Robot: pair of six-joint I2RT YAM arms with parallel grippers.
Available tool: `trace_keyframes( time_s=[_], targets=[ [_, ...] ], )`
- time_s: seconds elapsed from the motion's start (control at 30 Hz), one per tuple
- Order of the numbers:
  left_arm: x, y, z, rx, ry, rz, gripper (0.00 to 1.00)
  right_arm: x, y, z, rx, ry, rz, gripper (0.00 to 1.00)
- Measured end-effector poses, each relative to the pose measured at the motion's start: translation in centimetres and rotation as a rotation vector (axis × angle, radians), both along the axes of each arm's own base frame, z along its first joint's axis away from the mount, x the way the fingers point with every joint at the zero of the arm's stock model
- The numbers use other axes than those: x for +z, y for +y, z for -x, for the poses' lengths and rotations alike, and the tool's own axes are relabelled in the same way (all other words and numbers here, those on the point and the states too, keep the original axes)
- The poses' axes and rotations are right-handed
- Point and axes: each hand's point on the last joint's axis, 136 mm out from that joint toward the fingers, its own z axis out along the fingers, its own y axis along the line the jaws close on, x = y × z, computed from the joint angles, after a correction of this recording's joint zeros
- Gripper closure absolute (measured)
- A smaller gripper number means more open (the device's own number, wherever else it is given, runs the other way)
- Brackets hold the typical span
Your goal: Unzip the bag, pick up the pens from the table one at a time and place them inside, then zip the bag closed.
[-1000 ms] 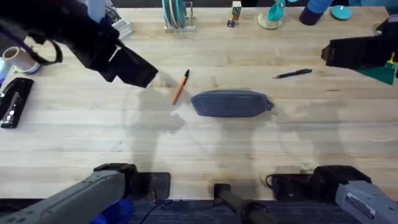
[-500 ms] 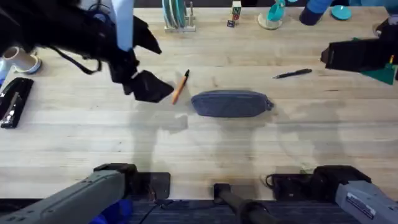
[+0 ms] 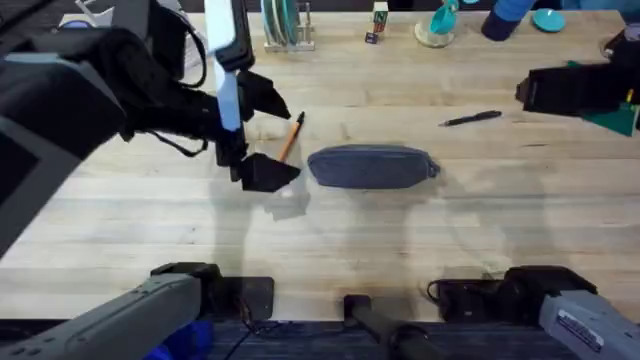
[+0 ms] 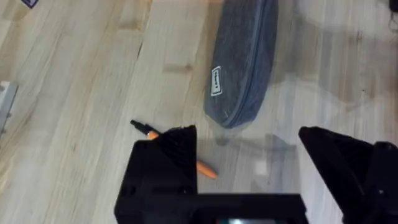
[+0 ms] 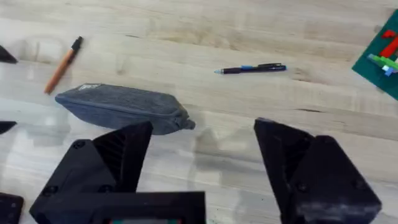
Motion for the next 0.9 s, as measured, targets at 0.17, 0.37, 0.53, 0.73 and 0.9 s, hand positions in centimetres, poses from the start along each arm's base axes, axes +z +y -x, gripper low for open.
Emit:
trace_keyframes(
  time_s=[0.17,0.37,0.53,0.73,0.9],
  targets=[
    [-0.9,-0.4,0.4,-0.021,-0.007,0.025,0.005,0.0,0.0,0.0,0.0,0.0,0.0,0.004],
    [-2.0,-0.7,0.3,-0.034,0.002,0.053,0.004,0.0,0.0,0.0,0.0,0.0,0.0,0.004],
    [-3.1,-1.5,0.0,-0.065,0.024,0.067,0.006,0.0,0.0,0.0,0.0,0.0,0.0,0.005],
    [-5.0,-2.6,-0.1,-0.105,0.082,0.073,0.006,0.0,0.0,0.0,0.0,0.0,0.0,0.004],
    [-6.5,-3.1,-0.5,-0.115,0.135,0.105,0.006,0.0,0.0,0.0,0.0,0.0,0.0,0.004]
  ],
)
